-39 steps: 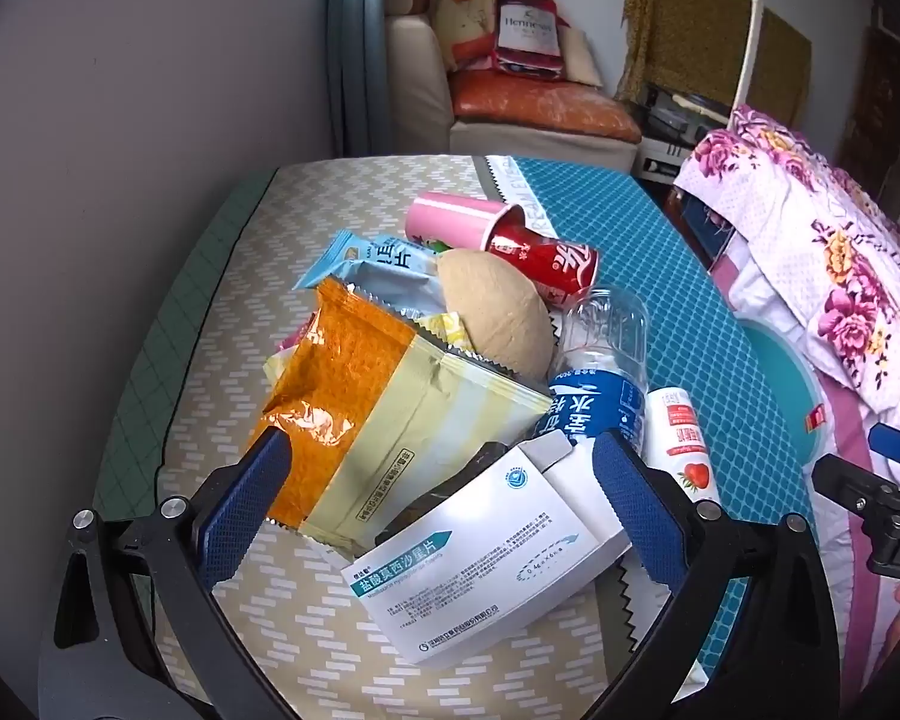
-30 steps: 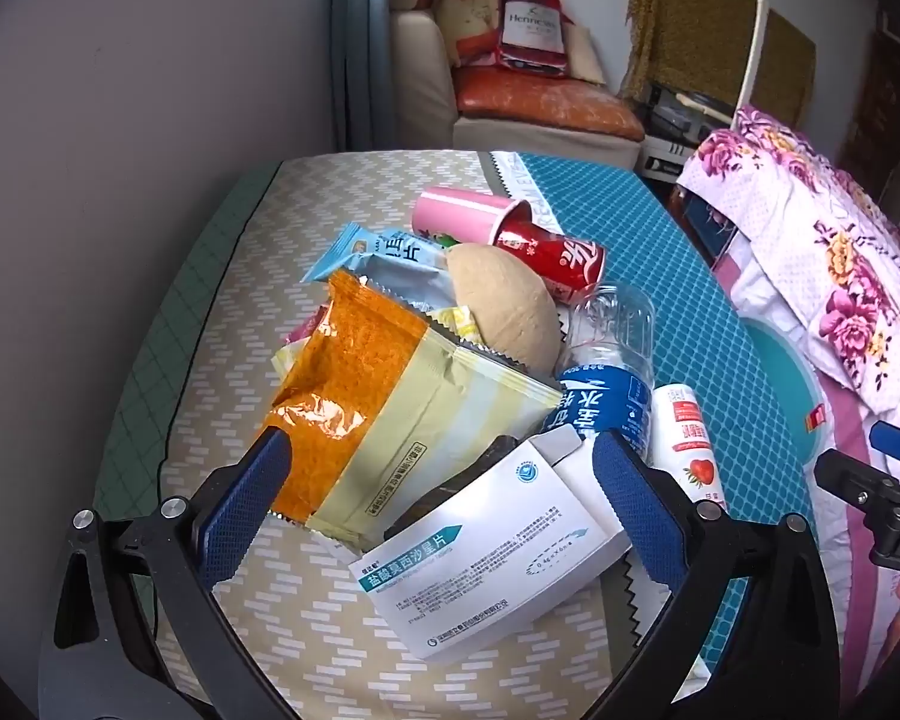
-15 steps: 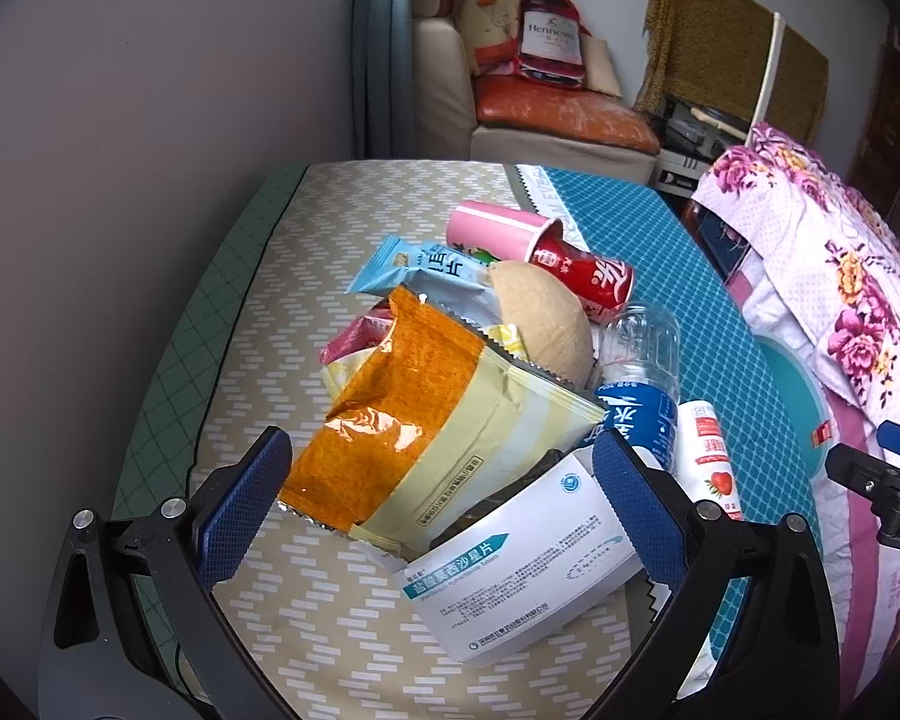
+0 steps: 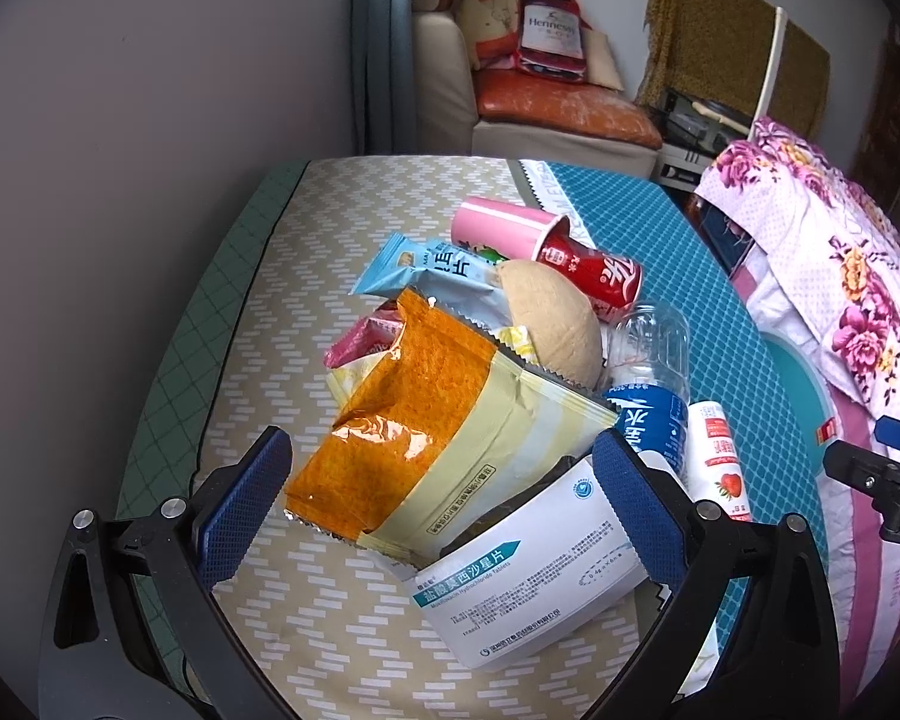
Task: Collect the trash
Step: 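Move both grippers toward the pile of trash on the bed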
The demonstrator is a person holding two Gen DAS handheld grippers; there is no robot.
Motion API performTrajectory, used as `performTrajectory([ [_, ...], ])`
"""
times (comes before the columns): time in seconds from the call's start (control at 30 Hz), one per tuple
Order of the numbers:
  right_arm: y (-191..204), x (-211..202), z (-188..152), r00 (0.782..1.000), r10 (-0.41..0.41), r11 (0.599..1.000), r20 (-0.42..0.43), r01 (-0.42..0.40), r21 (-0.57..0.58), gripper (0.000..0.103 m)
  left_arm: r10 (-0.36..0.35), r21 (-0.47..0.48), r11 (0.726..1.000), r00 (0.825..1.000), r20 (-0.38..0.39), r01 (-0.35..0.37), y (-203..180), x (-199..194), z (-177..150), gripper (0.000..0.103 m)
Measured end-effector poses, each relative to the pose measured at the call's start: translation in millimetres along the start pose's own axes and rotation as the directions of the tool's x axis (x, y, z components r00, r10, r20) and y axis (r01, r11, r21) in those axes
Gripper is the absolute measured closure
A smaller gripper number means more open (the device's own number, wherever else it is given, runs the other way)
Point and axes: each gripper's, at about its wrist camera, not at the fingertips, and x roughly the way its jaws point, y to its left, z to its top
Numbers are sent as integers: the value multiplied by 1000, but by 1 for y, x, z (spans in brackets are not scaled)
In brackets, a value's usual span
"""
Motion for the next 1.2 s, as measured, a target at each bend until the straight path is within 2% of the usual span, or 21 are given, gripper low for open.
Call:
performTrajectory([
  [0.13,2,2,1,1000,15,1000,-14,-15,1,6,-20,-17,1000,1000,-6,20,5,2,0,3],
  [1.2,15,21,8,998,13,1000,-59,-14,-17,6,-13,4,1000,1000,-19,13,18,16,3,3],
])
